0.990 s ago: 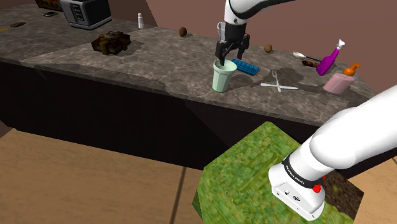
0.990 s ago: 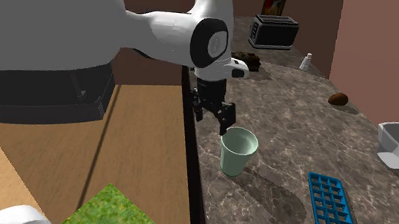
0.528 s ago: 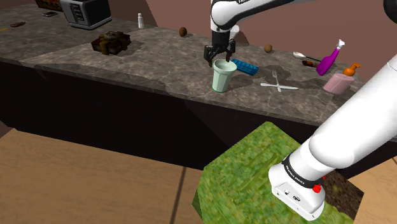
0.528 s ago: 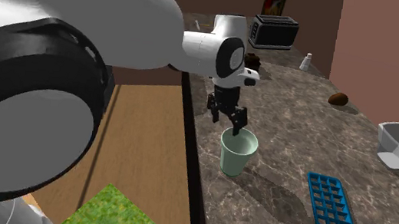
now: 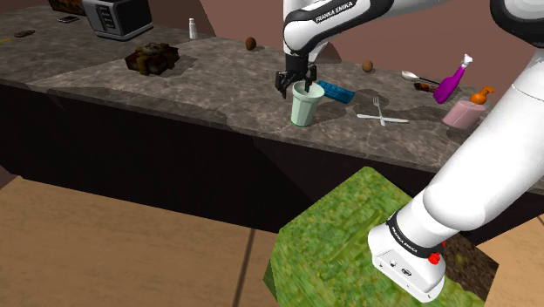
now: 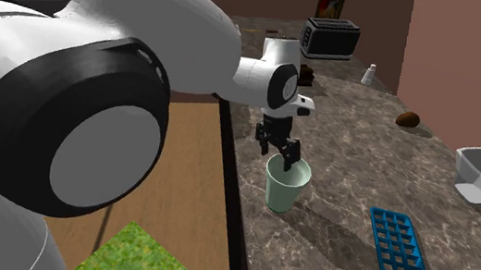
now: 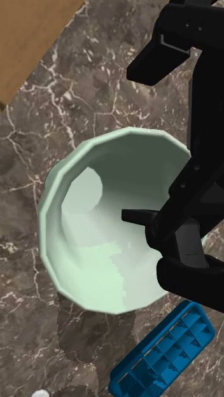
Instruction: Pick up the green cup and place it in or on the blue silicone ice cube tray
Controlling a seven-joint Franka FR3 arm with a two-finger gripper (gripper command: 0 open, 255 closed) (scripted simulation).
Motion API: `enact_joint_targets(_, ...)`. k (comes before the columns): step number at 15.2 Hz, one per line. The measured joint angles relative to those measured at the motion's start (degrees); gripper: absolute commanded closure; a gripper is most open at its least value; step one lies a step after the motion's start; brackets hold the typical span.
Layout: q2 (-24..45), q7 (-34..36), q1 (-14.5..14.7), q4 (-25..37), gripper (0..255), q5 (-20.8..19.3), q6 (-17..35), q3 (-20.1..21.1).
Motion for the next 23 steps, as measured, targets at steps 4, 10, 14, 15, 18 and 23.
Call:
enact_joint_targets(4, 0.68, 0.07, -0.21, -1.02, 0, -0.3, 1.74, -0.21)
enact_joint_targets(10, 0.72, 0.09, -0.22, -1.1, 255, -0.32, 1.87, -0.22)
enact_joint_targets(14, 0.73, 0.08, -0.21, -1.1, 255, -0.3, 1.87, -0.2)
enact_joint_targets(15, 0.72, 0.08, -0.21, -1.1, 255, -0.3, 1.87, -0.2)
enact_joint_targets(18, 0.72, 0.09, -0.2, -1.11, 255, -0.3, 1.87, -0.2)
enact_joint_targets(23, -0.51, -0.5, -0.27, -0.34, 255, 0.07, -0.07, -0.19)
